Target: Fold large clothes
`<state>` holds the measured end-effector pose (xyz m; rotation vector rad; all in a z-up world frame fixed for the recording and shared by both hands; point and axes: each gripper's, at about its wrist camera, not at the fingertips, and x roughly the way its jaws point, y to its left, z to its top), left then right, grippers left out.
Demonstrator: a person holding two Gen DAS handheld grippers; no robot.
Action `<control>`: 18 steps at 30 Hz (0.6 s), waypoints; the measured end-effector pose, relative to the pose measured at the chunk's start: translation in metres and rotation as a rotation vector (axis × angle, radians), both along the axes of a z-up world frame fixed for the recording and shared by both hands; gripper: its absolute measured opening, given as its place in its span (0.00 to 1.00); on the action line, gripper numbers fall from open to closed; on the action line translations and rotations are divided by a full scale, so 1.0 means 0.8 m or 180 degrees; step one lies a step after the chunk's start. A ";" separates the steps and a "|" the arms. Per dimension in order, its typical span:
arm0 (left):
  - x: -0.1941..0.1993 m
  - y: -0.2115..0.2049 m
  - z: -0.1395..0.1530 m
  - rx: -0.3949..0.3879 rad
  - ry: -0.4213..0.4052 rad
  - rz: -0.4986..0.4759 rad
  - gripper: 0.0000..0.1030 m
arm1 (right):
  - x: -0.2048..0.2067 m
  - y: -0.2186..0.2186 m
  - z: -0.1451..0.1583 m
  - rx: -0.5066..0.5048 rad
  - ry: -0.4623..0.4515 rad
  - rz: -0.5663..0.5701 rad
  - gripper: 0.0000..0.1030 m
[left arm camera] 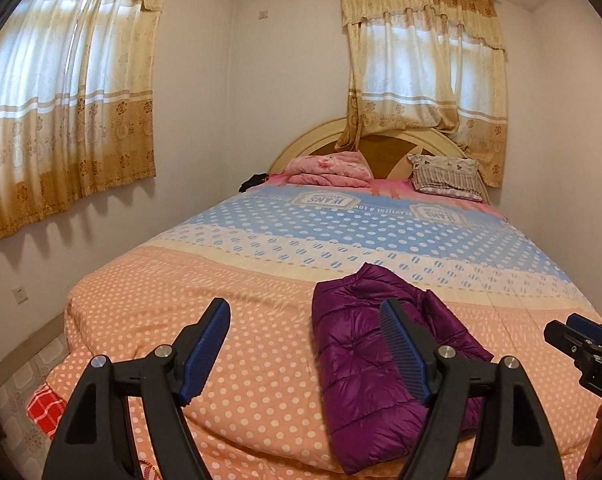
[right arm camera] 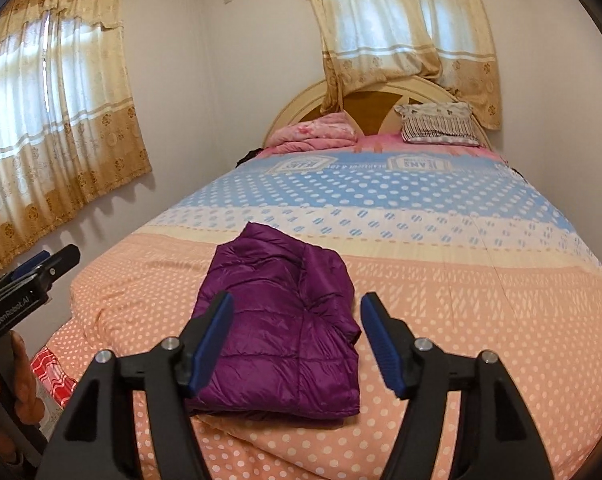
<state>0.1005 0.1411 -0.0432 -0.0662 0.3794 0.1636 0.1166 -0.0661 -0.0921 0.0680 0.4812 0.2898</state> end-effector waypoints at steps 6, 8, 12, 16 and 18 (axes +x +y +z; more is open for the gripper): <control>0.002 0.008 -0.005 -0.0033 0.0003 0.0039 0.75 | -0.010 0.000 -0.002 -0.0013 0.0006 0.0042 0.67; 0.002 0.010 -0.006 -0.0034 0.0010 0.0044 0.75 | -0.010 0.000 -0.002 -0.0012 0.0002 0.0050 0.67; 0.001 0.010 -0.005 -0.0022 0.0002 0.0041 0.75 | -0.012 0.001 -0.002 -0.0006 0.0009 0.0055 0.67; 0.001 0.008 -0.006 -0.0016 0.0002 0.0019 0.75 | -0.012 0.001 -0.002 -0.0001 0.0014 0.0060 0.67; 0.002 0.007 -0.007 -0.0013 0.0013 0.0018 0.75 | -0.012 0.003 -0.001 0.0000 0.0017 0.0066 0.67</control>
